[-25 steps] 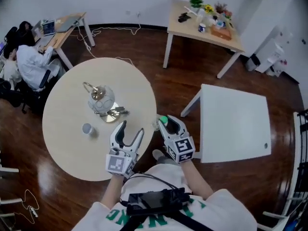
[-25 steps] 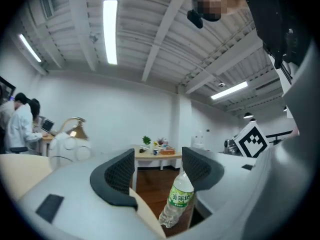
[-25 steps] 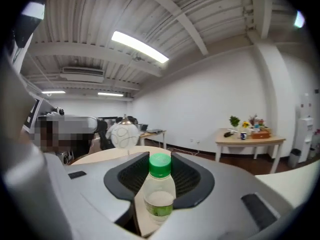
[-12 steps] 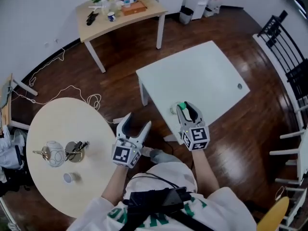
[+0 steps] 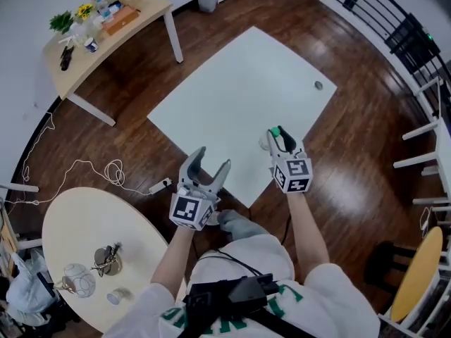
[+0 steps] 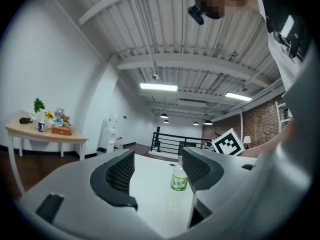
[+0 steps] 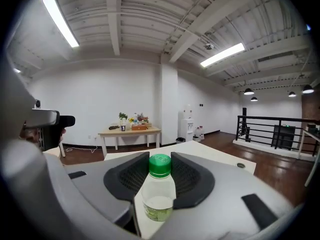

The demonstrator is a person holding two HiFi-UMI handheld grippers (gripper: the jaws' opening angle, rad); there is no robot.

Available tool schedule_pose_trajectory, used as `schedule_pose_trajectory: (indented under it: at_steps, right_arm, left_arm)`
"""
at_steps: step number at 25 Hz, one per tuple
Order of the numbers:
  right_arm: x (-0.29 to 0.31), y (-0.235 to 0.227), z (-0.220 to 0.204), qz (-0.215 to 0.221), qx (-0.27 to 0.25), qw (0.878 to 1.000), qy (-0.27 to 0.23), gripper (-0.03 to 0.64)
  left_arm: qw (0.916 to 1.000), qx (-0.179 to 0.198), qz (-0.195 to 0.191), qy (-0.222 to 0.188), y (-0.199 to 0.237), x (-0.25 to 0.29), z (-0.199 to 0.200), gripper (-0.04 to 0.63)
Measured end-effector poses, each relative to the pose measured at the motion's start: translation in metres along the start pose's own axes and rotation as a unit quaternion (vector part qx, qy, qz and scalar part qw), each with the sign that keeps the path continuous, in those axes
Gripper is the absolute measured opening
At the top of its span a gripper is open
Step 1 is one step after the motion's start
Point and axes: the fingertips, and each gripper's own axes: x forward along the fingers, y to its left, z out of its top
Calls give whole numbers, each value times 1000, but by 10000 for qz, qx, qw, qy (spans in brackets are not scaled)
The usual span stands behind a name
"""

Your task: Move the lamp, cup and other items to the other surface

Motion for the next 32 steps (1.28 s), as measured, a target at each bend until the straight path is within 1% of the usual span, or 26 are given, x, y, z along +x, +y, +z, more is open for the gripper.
schedule_pose_trajectory:
  at_steps: [3, 6, 7, 9, 10, 11, 12, 15, 17, 19, 20, 22, 26, 29, 32]
  right_arm:
    - [0, 0, 5, 15, 71, 9999, -130, 158]
    - [-7, 2, 1, -66, 99, 9996, -267, 163]
    - [-9, 4, 0, -79, 154, 9994, -310, 173]
    - [-12, 9, -1, -66, 291, 9987, -406, 274]
    - [-14, 11, -2, -58, 330, 9985, -444, 317]
    - [-16, 13, -1, -53, 346, 9983, -471, 337]
    - [-19, 13, 0, -65, 348, 9981, -495, 336]
    - [-34, 13, 10, -163, 256, 9978, -592, 336]
    - [-47, 20, 27, -246, -89, 9969, -741, 336]
    - [-61, 34, 49, -177, -268, 9950, -947, 336]
    - [-68, 43, 58, -65, -246, 9941, -1057, 336]
    - [-76, 63, 72, 235, -239, 9917, -1241, 336]
    - [-80, 130, 88, 1070, -167, 9853, -1319, 336]
    - [-81, 194, 90, 1805, -150, 9750, -1285, 336]
    - [-92, 273, 85, 2663, -128, 9569, -1151, 336]
  left_arm:
    - [9999, -20, -154, 76, -10, 7, -9, 293]
    - [9997, -123, -127, 161, -11, -1, -16, 293]
    - [9998, -58, -96, 142, -7, -5, -22, 294]
    - [9999, 38, -23, 113, 1, -14, -29, 294]
    - [9999, 11, 16, 127, 4, -17, -27, 295]
    - [9998, -62, 57, 155, 4, -20, -22, 294]
    - [9997, -137, 97, 177, 3, -24, -17, 293]
    - [9997, -91, 200, 94, 4, -36, -10, 294]
    - [9995, -118, 293, 35, 2, -46, 5, 293]
    - [9989, 66, 455, -78, 5, -65, 13, 293]
    - [9983, 95, 563, -108, 5, -76, 18, 293]
    - [9966, -12, 815, -102, 3, -97, 36, 293]
    - [9895, 15, 1427, -203, 12, -158, 53, 293]
    - [9801, -20, 1957, -320, 20, -211, 63, 293]
    - [9665, 43, 2531, -424, 23, -271, 72, 293]
